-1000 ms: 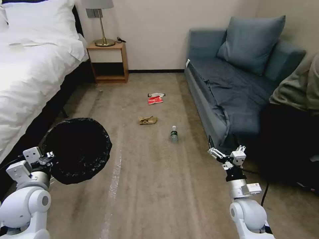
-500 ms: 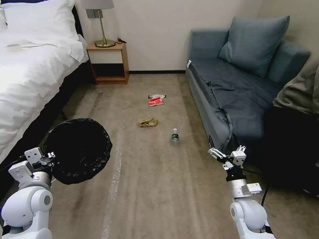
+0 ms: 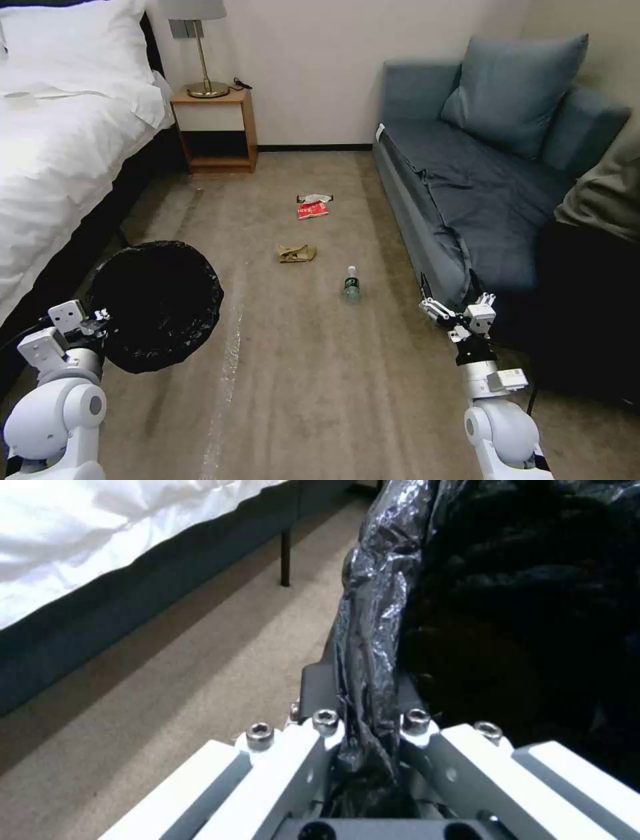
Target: Pick up the trash bin, then pick up the garbage on the floor and place it into the trash bin.
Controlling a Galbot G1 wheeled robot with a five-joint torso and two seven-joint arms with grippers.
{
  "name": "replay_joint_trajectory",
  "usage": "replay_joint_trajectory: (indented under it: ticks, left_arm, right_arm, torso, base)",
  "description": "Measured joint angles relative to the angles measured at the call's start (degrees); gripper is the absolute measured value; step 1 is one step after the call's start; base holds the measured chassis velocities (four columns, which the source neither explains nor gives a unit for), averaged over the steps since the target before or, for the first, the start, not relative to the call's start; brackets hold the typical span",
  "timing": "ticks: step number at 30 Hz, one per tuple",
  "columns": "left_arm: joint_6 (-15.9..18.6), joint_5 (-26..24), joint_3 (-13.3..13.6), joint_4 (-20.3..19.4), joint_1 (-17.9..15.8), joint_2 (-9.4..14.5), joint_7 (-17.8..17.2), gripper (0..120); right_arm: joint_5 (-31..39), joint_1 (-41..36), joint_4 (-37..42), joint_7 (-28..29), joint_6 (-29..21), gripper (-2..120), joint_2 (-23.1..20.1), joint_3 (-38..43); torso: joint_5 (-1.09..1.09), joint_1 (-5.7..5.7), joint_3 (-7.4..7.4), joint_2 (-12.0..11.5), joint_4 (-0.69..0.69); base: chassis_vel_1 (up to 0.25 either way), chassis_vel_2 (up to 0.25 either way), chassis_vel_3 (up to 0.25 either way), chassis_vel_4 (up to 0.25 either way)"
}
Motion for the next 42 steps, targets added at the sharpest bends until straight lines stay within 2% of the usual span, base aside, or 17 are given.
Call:
replay_joint_trajectory:
  ticks: [42]
  left_arm:
    - [-0.73, -0.74, -1.08, -0.21, 0.74, -0.11, 0.38, 2]
  right_arm:
    - [0.46, -0.32, 0.06, -0.62, 0.04, 100, -0.09, 0.79]
  torso:
    - [0.00, 0.00, 0.00, 0.00, 0.00]
  base:
    - [-0.093, 0.096, 0.091, -0.090]
